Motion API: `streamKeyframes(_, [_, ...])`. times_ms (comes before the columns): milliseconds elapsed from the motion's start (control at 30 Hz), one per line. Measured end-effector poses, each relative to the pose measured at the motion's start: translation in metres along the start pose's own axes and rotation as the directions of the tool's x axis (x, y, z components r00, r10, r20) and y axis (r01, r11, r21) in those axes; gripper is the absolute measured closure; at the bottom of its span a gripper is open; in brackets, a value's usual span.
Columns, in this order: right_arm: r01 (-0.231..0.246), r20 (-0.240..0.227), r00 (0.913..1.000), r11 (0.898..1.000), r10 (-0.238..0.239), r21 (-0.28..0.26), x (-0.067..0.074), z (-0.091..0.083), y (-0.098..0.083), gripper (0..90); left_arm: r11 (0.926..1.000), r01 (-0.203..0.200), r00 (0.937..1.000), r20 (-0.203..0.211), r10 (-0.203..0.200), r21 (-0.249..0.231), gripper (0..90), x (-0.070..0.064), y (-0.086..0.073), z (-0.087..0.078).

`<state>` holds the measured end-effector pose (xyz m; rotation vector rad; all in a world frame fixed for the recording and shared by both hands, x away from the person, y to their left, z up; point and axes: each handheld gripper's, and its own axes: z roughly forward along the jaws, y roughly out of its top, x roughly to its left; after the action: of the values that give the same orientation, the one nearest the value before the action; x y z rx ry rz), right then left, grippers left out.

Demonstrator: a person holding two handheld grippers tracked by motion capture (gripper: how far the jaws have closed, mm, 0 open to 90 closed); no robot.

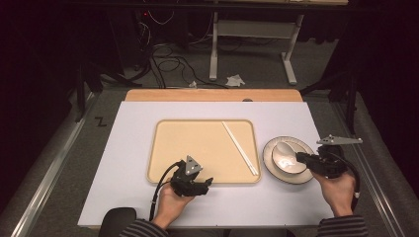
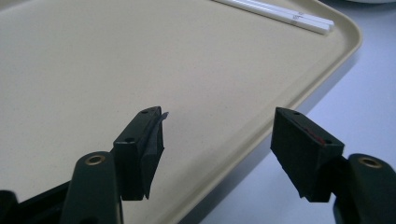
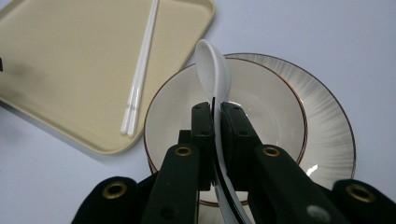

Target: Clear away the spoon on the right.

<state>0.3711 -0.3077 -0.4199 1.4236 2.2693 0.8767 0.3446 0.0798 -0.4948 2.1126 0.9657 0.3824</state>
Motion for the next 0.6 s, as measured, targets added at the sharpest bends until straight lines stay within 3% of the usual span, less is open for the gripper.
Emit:
streamKeyframes(267, [-0.012,-0.035,0.9993,1.0,0.011,-0.021,-0.003,-0.004,0.005,85.8,0.9998,0.019,0.9998,-0.011,-0.019,-0.003,34.5,0.002,-0.004,-0.004])
streamKeyframes(600, [0.004,-0.067,0.9977,0.998,-0.009,-0.063,0.0,-0.005,0.016,85.9,0.9985,0.054,0.9979,-0.034,-0.055,-0.011,34.5,0.005,-0.01,-0.011])
